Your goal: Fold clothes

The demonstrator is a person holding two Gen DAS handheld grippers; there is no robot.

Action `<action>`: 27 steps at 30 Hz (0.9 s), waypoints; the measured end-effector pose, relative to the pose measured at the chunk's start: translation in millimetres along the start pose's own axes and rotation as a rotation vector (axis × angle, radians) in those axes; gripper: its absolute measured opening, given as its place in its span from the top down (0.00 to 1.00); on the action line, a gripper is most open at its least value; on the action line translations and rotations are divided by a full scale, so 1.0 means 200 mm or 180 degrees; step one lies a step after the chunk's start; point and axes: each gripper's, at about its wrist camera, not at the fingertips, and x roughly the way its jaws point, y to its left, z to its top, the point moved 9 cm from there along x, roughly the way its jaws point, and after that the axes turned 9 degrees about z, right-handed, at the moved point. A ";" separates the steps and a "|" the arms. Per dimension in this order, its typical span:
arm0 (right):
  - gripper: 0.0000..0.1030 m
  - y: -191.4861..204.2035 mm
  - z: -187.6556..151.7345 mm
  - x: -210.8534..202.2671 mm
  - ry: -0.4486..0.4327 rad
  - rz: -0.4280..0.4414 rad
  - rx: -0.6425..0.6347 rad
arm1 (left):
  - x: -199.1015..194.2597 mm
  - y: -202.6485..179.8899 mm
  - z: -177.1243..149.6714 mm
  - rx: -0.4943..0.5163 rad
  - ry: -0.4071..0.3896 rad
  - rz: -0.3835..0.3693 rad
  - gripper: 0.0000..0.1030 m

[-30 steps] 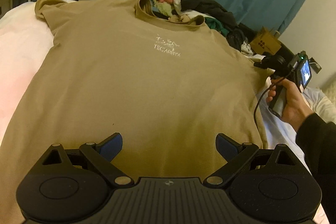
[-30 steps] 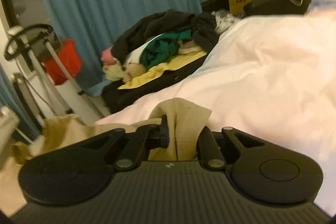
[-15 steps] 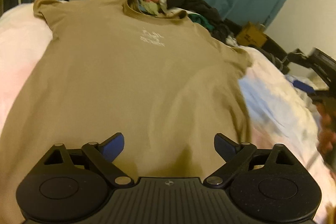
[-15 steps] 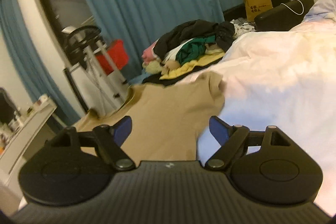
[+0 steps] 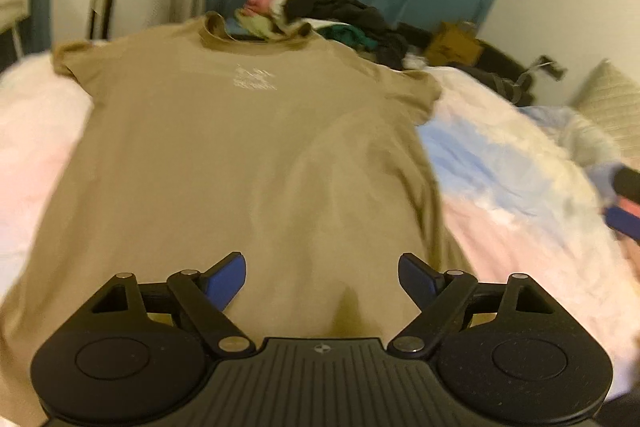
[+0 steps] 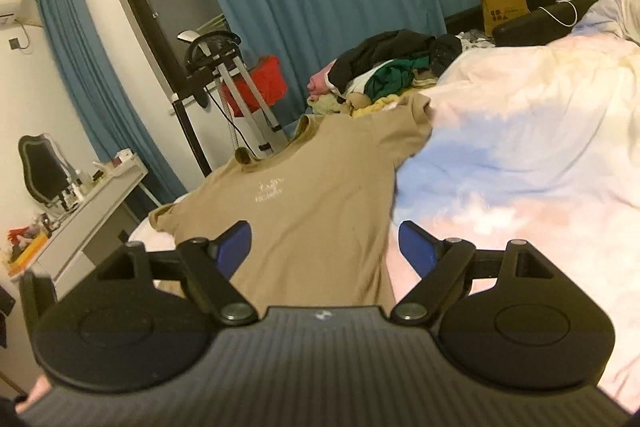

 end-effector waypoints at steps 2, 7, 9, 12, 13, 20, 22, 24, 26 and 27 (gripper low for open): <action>0.20 -0.04 -0.02 -0.01 0.0002 -0.0035 0.0018 | 0.00 -0.04 0.02 0.0056 -0.0036 0.0081 0.18; 0.20 -0.12 -0.02 -0.02 -0.0032 0.0048 0.0296 | 0.03 -0.13 0.04 0.0165 -0.0037 0.0109 0.18; 0.20 -0.16 -0.01 -0.03 -0.0068 0.0044 0.0413 | 0.07 -0.16 0.02 0.0088 0.0083 -0.0016 0.21; 0.20 -0.20 -0.01 -0.04 -0.0118 0.0042 0.0552 | 0.15 -0.24 -0.02 -0.0095 0.0324 -0.0325 0.28; 0.20 -0.21 -0.01 -0.05 -0.0129 0.0047 0.0592 | 0.19 -0.28 -0.04 -0.0125 0.0421 -0.0425 0.32; 0.19 -0.24 -0.04 0.00 -0.0027 0.0038 0.0641 | 0.36 -0.51 -0.15 0.0040 0.0691 -0.0799 0.45; 0.19 -0.24 -0.05 0.01 0.0009 0.0037 0.0641 | 0.37 -0.58 -0.17 0.0176 0.0657 -0.0953 0.51; 0.19 -0.24 -0.06 0.02 0.0031 0.0050 0.0652 | 0.38 -0.61 -0.21 0.0238 0.0679 -0.1018 0.64; 0.19 -0.25 -0.06 0.03 0.0039 0.0062 0.0665 | 0.40 -0.64 -0.24 0.0272 0.0720 -0.1050 0.76; 0.19 -0.25 -0.06 0.03 0.0038 0.0065 0.0671 | 0.41 -0.66 -0.25 0.0290 0.0740 -0.1066 0.89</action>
